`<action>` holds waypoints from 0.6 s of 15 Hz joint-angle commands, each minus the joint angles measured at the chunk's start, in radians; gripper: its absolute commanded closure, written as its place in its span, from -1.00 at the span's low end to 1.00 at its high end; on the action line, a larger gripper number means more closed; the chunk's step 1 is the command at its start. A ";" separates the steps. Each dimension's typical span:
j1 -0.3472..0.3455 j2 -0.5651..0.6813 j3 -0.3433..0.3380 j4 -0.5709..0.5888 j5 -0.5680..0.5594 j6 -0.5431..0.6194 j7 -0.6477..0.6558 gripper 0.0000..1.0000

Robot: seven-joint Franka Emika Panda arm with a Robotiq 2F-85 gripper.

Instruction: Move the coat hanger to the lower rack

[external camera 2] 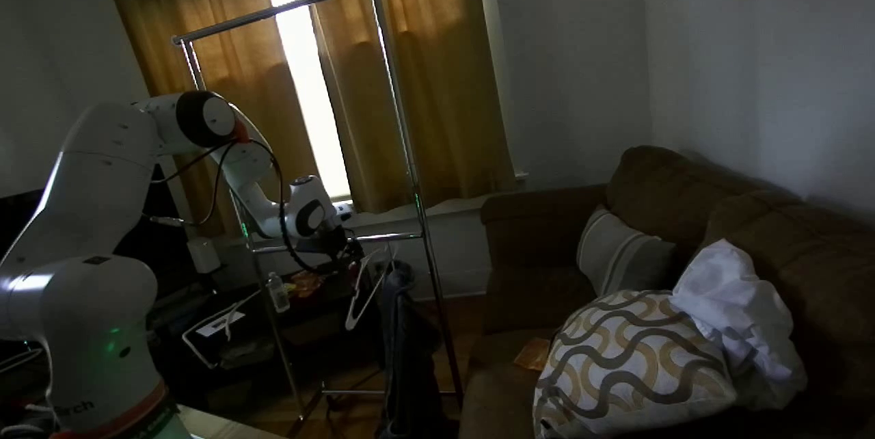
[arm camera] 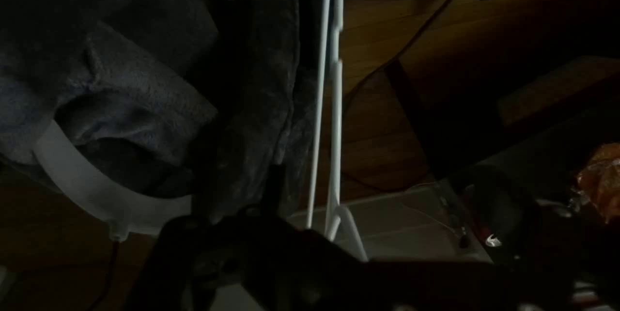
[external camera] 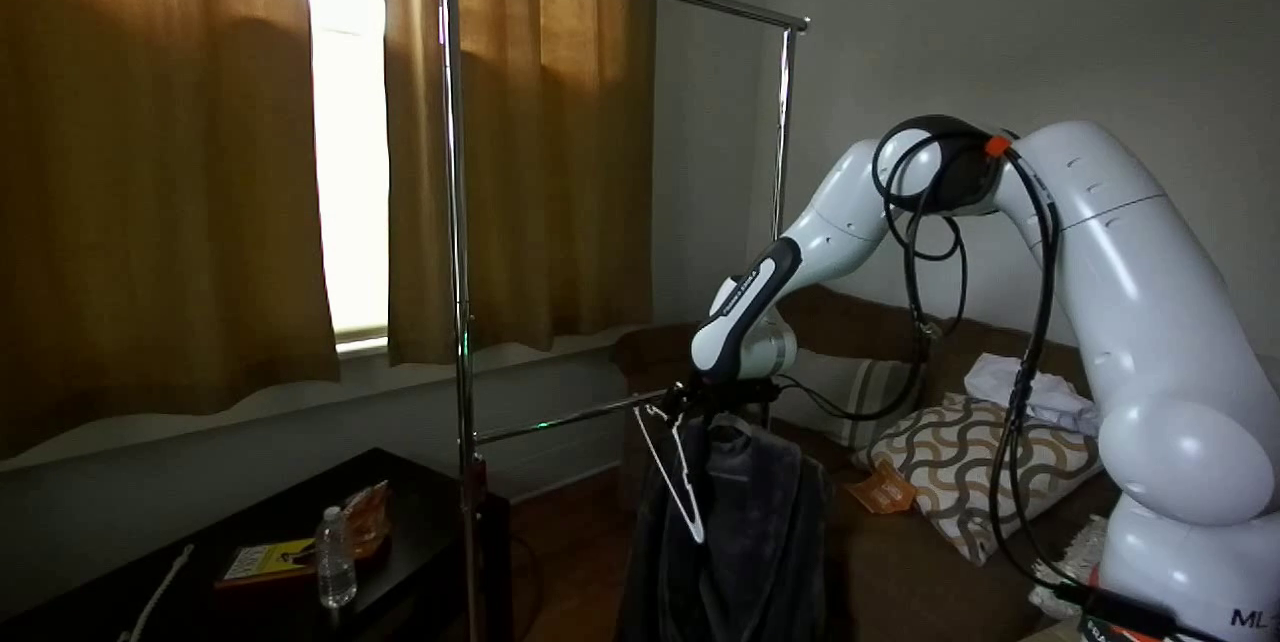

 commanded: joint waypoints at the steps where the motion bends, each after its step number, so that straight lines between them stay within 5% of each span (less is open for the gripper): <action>1: -0.018 -0.078 0.024 -0.049 0.011 -0.057 0.045 -1.00; 7: -0.058 -0.266 0.071 -0.118 0.055 -0.221 0.056 -1.00; 9: -0.043 -0.339 0.038 -0.139 0.026 -0.286 0.080 -1.00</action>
